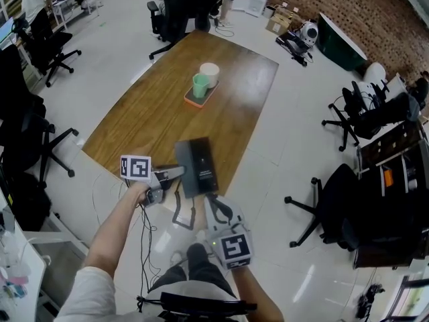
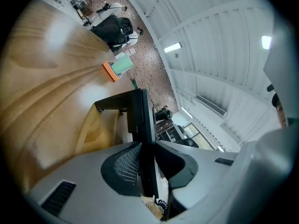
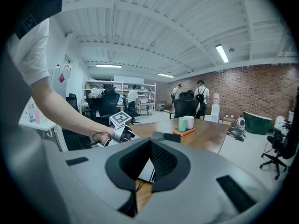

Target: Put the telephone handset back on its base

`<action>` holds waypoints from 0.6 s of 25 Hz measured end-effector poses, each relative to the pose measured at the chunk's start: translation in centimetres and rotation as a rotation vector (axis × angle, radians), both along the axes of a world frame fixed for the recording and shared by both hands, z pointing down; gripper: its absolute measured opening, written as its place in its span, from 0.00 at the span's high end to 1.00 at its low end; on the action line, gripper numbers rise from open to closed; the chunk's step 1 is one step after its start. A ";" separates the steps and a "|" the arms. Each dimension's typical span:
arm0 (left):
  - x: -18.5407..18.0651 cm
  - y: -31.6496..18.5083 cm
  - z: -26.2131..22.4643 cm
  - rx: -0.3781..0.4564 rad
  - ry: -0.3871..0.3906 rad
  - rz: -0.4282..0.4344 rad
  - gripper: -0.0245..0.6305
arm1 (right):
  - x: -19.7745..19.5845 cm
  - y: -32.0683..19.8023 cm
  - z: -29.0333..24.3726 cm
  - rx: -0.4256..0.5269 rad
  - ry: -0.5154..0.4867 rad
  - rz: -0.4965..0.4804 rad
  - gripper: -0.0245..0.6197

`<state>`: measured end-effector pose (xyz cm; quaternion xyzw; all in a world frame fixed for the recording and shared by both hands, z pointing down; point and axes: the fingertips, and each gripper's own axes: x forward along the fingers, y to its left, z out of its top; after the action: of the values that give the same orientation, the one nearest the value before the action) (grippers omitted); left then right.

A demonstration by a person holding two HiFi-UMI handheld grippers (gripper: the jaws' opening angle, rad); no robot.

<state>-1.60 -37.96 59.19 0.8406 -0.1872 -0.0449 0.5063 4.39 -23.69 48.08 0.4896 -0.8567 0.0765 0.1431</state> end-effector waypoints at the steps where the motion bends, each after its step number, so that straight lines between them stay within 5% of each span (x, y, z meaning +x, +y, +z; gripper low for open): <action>1: 0.0 0.0 0.0 0.000 -0.004 -0.002 0.83 | -0.1 0.0 -0.1 0.002 -0.004 0.001 0.96; 14: -3.0 0.7 -3.3 0.103 -0.017 -0.133 0.80 | -0.7 1.3 -2.5 0.052 -0.004 0.038 0.96; 15: -3.1 1.4 -4.1 0.121 0.002 -0.142 0.86 | -0.9 1.7 -2.7 0.055 -0.005 0.042 0.96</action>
<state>-4.72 -36.60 55.12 0.8542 -0.2428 -0.0925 0.4504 3.52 -22.01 45.36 0.5111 -0.8483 0.0570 0.1257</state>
